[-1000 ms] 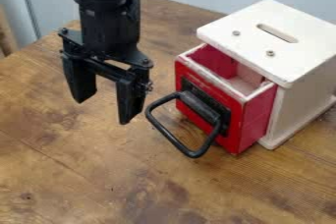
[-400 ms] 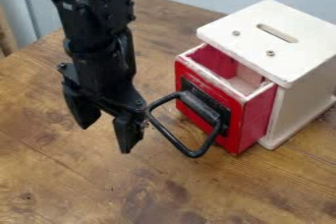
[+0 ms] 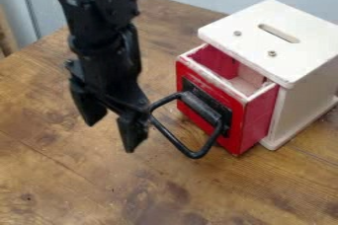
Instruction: Close the drawer
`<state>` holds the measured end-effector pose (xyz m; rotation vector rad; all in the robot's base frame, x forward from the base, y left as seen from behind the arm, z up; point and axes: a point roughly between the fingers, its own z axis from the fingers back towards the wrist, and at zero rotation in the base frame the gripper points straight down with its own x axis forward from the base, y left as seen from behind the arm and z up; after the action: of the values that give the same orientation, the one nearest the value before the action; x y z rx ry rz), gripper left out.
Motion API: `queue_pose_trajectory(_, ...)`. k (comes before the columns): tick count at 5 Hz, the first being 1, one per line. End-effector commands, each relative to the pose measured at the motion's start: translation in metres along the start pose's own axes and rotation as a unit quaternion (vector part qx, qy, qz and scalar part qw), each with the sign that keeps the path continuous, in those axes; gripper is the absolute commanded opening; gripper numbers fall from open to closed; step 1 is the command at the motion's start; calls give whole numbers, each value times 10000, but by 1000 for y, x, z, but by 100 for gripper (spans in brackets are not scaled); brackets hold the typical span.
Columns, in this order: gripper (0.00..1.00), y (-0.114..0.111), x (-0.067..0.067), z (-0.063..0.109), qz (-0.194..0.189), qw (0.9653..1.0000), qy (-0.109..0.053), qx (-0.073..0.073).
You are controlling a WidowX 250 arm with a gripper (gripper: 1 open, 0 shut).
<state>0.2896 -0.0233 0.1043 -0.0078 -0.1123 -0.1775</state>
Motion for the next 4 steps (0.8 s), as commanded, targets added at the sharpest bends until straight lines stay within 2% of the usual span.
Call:
queue_pose_trajectory(1, 100, -16, 19, -2, -273, 9995, -152, -62)
queue_pose_trajectory(2, 100, -29, 39, -19, -490, 9986, -211, -51)
queue_pose_trajectory(3, 100, -42, 58, -24, -438, 9987, -256, -12)
queue_pose_trajectory(4, 100, -50, 72, -30, -359, 9992, -171, -67)
